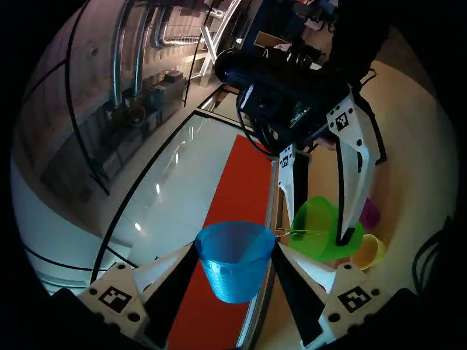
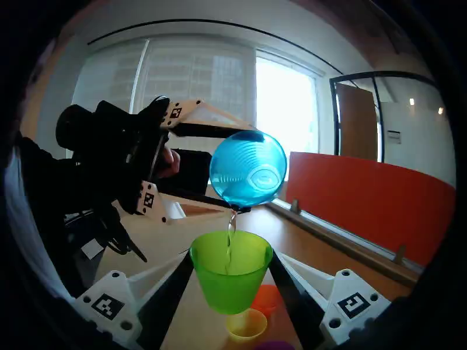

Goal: Pour water

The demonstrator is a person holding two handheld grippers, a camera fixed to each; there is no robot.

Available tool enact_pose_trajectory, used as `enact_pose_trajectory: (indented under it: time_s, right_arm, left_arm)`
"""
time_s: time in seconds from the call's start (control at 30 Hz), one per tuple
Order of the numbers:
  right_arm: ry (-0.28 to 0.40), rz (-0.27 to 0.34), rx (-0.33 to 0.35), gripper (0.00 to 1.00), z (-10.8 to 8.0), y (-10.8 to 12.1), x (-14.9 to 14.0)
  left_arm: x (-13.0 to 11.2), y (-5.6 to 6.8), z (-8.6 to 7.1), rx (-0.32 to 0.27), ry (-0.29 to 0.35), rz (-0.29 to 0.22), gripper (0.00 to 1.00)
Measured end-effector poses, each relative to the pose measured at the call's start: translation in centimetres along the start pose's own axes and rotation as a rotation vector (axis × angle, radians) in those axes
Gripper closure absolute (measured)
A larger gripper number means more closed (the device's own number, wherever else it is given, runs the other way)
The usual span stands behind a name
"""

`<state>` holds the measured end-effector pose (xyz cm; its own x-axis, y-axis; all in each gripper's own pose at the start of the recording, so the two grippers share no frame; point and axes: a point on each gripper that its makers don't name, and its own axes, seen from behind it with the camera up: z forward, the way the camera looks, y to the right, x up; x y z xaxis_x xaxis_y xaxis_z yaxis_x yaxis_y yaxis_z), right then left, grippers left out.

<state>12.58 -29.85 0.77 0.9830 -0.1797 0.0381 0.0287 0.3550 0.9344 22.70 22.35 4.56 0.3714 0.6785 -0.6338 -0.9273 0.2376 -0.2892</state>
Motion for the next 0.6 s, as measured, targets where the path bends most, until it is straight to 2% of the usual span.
enact_pose_trajectory:
  time_s: [0.6]
  right_arm:
    - [0.004,-0.004,-0.003,0.09,-0.13,0.09,0.22]
  left_arm:
    - [0.44,-0.52,0.03,0.009,0.003,0.044,0.14]
